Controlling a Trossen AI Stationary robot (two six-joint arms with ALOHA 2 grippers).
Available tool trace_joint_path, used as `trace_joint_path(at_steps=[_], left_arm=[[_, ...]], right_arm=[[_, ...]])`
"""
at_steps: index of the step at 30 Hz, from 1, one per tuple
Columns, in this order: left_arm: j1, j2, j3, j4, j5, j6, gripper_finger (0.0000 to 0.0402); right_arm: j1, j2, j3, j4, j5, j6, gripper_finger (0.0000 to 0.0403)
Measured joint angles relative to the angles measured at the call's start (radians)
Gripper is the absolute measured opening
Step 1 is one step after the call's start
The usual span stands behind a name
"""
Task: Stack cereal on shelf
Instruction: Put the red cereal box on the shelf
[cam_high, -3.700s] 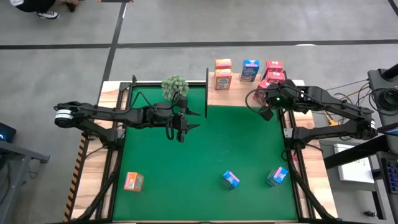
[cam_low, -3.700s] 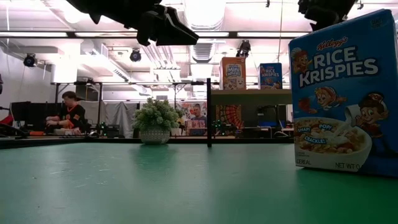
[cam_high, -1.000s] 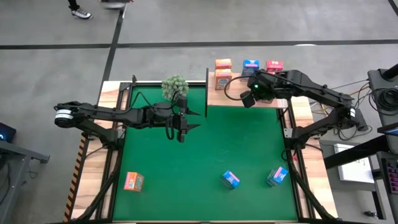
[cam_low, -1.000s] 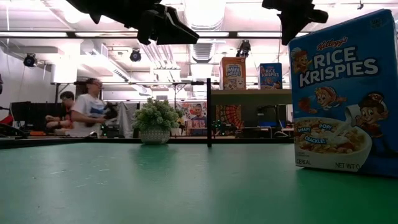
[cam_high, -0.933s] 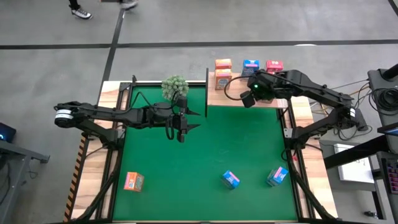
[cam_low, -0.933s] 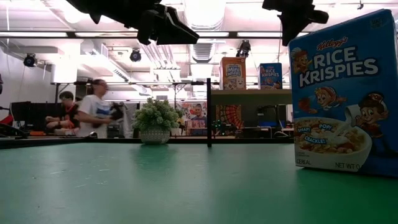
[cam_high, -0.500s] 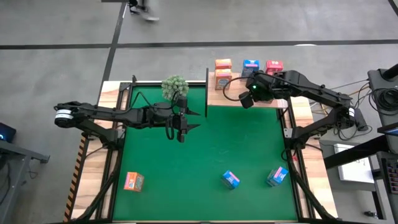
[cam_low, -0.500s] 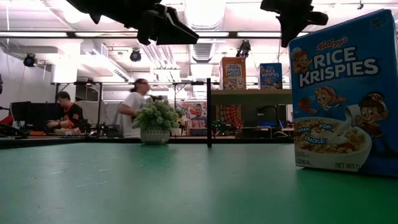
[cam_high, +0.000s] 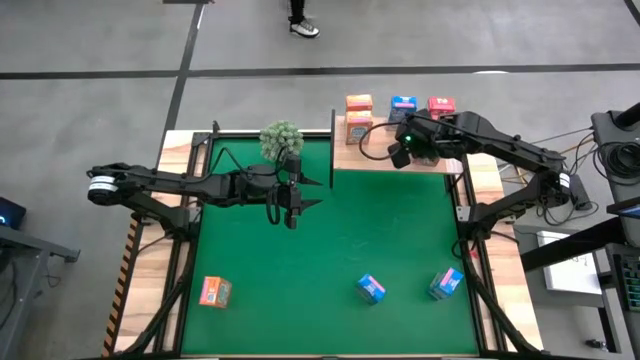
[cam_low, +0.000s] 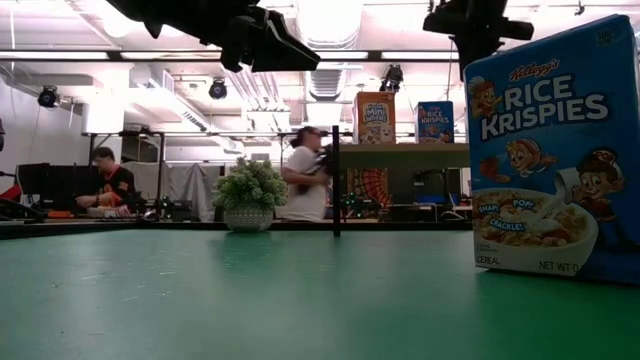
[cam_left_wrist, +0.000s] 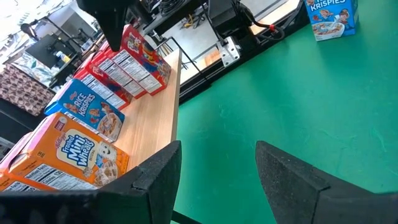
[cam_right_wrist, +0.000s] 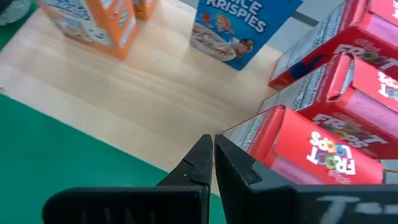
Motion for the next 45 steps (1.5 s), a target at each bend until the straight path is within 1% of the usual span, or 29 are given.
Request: trace_joint_path(at_steps=[6,26,30,45], left_arm=[[0.0,0.0,0.0,0.0,0.0,0.0,0.019],[0.0,0.0,0.0,-0.003,0.0,0.0,0.019],[0.0,0.0,0.0,-0.003,0.0,0.0,0.019],[0.0,0.0,0.0,-0.008,0.0,0.0,0.019]], right_arm=[[-0.022,0.0,-0.012,-0.012,0.041,-0.007,0.0009],[-0.029,-0.001,-0.013,-0.044,0.044,0.018,0.0009],[-0.029,-0.001,-0.013,-0.046,0.077,0.024,0.0009],[-0.029,-0.001,-0.019,-0.068,0.095,0.063,0.0009]])
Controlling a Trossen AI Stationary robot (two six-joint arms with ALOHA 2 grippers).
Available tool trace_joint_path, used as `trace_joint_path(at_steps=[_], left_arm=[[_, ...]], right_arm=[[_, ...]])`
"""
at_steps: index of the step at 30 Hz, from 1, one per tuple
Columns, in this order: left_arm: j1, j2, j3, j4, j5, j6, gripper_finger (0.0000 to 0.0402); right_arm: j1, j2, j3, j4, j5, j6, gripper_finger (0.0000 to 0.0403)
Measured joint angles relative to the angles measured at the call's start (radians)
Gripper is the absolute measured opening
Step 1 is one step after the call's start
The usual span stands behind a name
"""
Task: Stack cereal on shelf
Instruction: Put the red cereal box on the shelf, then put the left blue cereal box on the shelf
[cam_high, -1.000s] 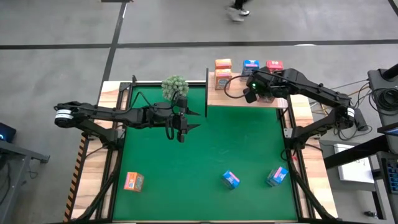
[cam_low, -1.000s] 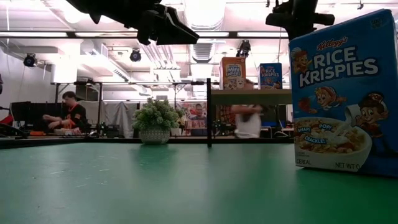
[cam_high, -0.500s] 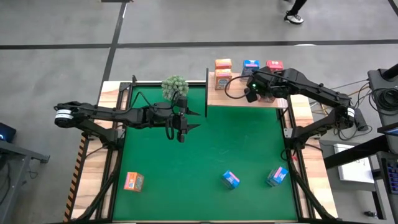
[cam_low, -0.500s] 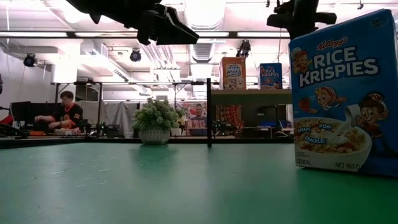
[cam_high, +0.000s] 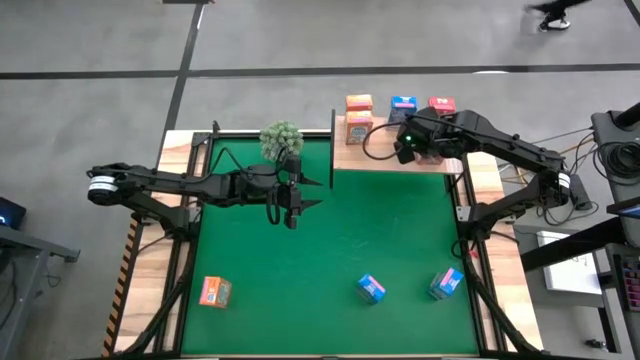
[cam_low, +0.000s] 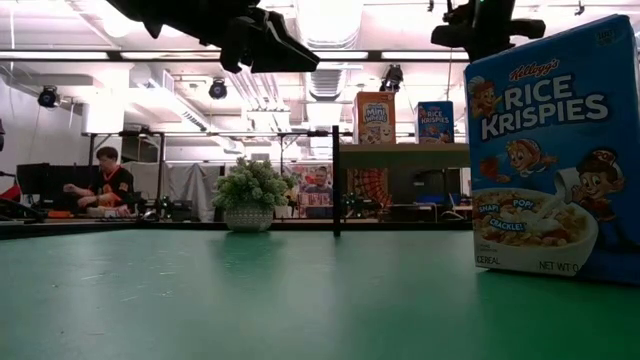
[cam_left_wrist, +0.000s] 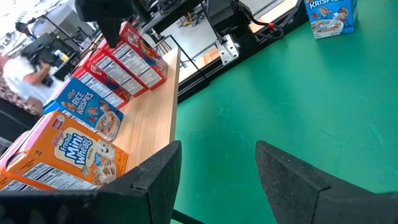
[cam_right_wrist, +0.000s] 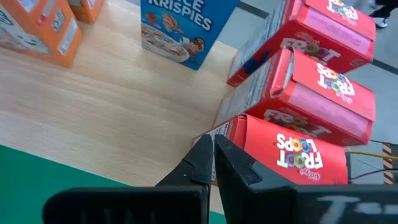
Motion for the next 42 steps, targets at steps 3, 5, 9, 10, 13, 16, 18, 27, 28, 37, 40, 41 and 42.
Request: trace_joint_path(at_steps=[3,5,9,10,13,16,18,27,28,37,40,41,42], left_arm=[[0.0,0.0,0.0,0.0,0.0,0.0,0.019],[0.0,0.0,0.0,0.0,0.0,0.0,0.019],[0.0,0.0,0.0,0.0,0.0,0.0,0.019],[0.0,0.0,0.0,-0.001,0.0,0.0,0.019],[0.0,0.0,0.0,-0.002,0.0,0.0,0.019],[0.0,0.0,0.0,-0.003,0.0,0.0,0.019],[0.0,0.0,0.0,-0.002,0.0,0.0,0.019],[0.0,0.0,0.0,-0.002,0.0,0.0,0.019],[0.0,0.0,0.0,-0.002,0.0,0.0,0.019],[0.0,0.0,0.0,0.002,0.0,0.0,0.019],[0.0,0.0,0.0,0.001,0.0,0.0,0.019],[0.0,0.0,0.0,0.001,0.0,0.0,0.019],[0.0,0.0,0.0,0.001,0.0,0.0,0.019]], right_arm=[[0.0,0.0,-0.004,-0.007,0.0,0.004,0.0009],[0.0,0.0,-0.005,-0.006,0.001,0.005,0.0009],[0.0,0.0,-0.005,-0.006,0.009,0.006,0.0009],[0.0,0.0,-0.005,-0.006,0.02,0.008,0.0009],[-0.006,-0.001,-0.005,-0.006,0.035,0.014,0.0009],[-0.016,0.0,-0.005,-0.006,0.035,0.014,0.0009],[-0.027,0.0,-0.005,-0.006,0.035,0.013,0.0009],[-0.039,0.0,-0.009,-0.006,0.035,0.002,0.0009],[-0.039,0.0,-0.009,-0.006,0.035,-0.003,0.0009],[-0.039,-0.002,0.01,-0.001,0.024,-0.019,0.0009],[-0.037,-0.002,0.037,0.002,0.024,-0.037,0.0009],[-0.037,-0.002,0.046,0.002,0.024,-0.042,0.0009],[-0.037,-0.002,0.055,0.004,0.024,-0.051,0.0009]])
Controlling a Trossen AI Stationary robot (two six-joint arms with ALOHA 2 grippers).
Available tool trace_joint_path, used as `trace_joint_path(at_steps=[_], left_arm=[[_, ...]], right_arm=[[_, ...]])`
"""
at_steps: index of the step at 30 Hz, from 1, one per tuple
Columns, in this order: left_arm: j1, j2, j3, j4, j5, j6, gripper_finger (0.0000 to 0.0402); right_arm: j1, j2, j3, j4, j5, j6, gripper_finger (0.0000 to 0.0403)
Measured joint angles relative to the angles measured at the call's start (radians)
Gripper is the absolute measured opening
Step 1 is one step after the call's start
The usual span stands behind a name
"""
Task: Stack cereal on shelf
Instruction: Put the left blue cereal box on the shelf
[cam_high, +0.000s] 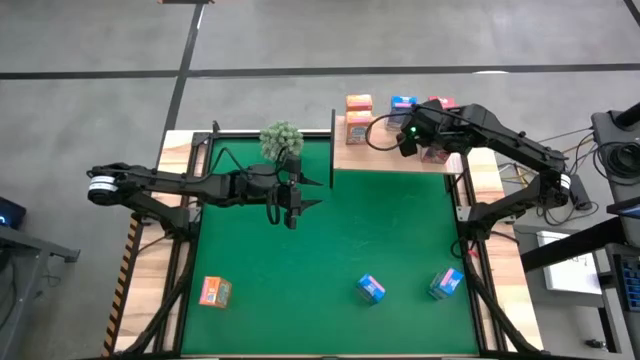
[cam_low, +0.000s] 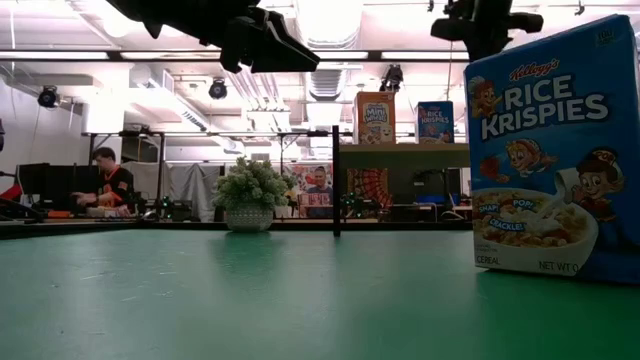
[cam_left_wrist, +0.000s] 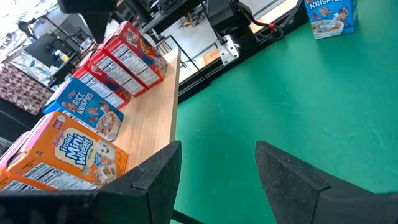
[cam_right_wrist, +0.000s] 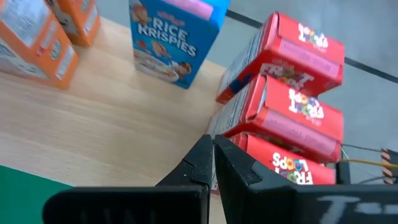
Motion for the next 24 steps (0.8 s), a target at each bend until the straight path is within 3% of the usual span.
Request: trace_joint_path(at_steps=[8,15,24], left_arm=[[0.0,0.0,0.0,0.0,0.0,0.0,0.019],[0.0,0.0,0.0,0.0,0.0,-0.008,0.019],[-0.017,0.0,0.0,0.017,0.0,-0.084,0.019]], right_arm=[[0.001,-0.001,0.027,0.113,-0.038,-0.161,0.0009],[0.087,-0.001,-0.003,0.297,-0.294,-0.324,0.0009],[0.333,0.002,-0.056,0.454,-0.572,-0.294,0.0009]])
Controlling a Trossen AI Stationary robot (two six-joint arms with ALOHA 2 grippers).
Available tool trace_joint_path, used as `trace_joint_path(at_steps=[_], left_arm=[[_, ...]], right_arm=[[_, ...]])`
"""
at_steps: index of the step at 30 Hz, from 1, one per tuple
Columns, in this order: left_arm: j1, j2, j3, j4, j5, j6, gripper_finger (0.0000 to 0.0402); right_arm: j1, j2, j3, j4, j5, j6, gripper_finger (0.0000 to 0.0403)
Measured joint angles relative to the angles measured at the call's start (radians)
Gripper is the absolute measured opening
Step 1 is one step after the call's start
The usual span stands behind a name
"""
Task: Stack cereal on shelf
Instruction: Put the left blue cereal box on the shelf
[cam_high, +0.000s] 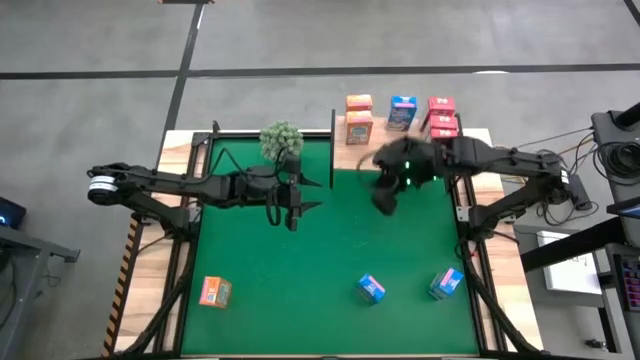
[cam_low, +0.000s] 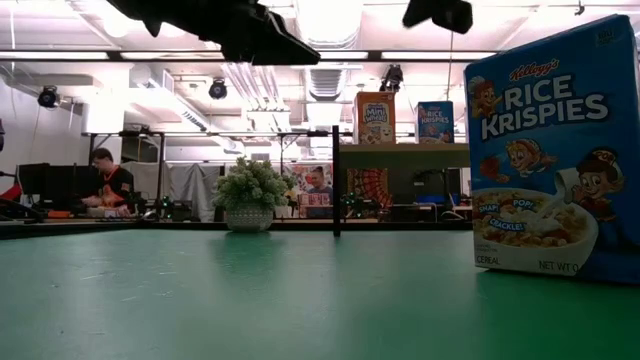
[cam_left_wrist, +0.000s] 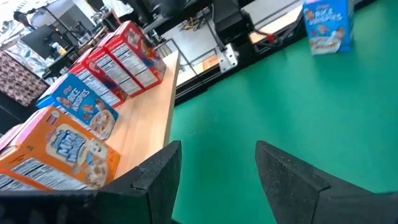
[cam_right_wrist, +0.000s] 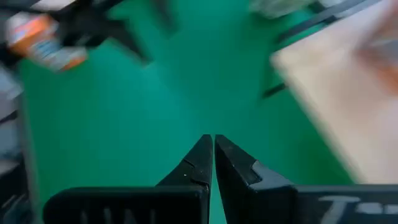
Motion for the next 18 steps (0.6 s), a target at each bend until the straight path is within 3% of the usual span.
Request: trace_joint_path(at_steps=[8,13,18], left_arm=[[-0.08,0.0,0.0,-0.028,0.0,-0.138,0.019],[-0.16,0.0,-0.005,-0.032,0.007,-0.152,0.019],[-0.221,0.0,-0.004,-0.024,0.128,-0.15,0.019]], right_arm=[[0.254,0.056,-0.014,0.0,-0.02,0.184,0.0009],[0.347,0.13,-0.012,0.0,-0.111,0.36,0.0009],[0.448,0.206,-0.012,-0.024,-0.161,0.377,0.0009]])
